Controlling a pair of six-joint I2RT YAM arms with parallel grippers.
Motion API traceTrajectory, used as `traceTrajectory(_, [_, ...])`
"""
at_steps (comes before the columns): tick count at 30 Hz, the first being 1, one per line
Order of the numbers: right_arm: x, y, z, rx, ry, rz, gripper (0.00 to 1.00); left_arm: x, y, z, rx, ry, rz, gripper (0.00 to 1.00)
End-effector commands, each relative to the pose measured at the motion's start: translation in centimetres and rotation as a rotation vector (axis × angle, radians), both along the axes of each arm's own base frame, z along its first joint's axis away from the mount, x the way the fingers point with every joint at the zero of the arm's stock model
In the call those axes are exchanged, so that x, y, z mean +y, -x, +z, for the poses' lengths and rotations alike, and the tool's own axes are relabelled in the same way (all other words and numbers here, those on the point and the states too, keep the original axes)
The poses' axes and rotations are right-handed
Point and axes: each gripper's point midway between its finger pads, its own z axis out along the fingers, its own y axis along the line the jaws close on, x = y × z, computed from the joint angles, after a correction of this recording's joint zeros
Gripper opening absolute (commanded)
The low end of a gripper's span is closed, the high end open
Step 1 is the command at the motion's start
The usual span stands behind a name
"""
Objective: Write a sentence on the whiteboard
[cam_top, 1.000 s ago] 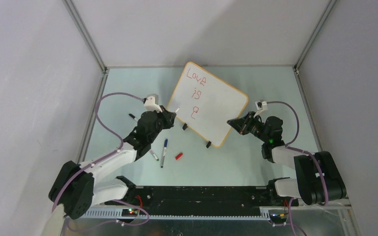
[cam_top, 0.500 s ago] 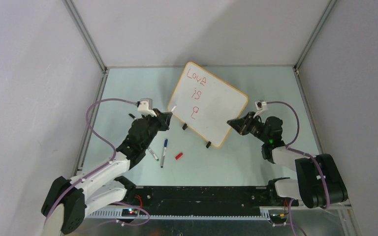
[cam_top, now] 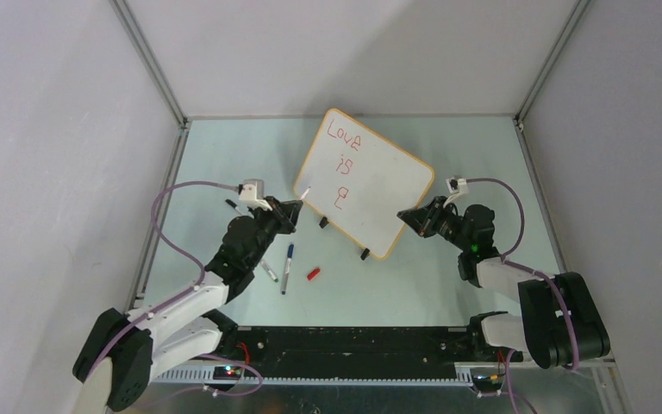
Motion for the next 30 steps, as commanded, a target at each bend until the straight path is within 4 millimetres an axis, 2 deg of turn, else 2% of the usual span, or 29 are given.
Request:
traceTrajectory(1, [-0.5,-0.5,-0.2,-0.020,0.036,-0.032,0.00,-0.4,0.1,2.9,-0.100,0.060,-0.029,0.00])
traceTrajectory(6, [-0.6,-0.6,0.0,-0.031,0.049,-0.039,0.00,-0.5,-0.6,2.3,-0.067,0.051,-0.011,0.00])
traceTrajectory(14, [-0.8,-0.6,0.0,-0.039,0.064,-0.046,0.00,-2.9,-1.7,1.3,0.026,0.078,-0.075,0.00])
traceTrajectory(20, [-1.0,-0.6,0.2,-0.034,0.070,-0.050,0.00,-5.8,-1.1,0.6,0.032,0.021,-0.231,0.00])
traceTrajectory(30, [-0.5,-0.6,-0.3,-0.029,0.077,-0.037,0.00,-7.0,-0.4,-0.3,0.009,-0.045,-0.317,0.00])
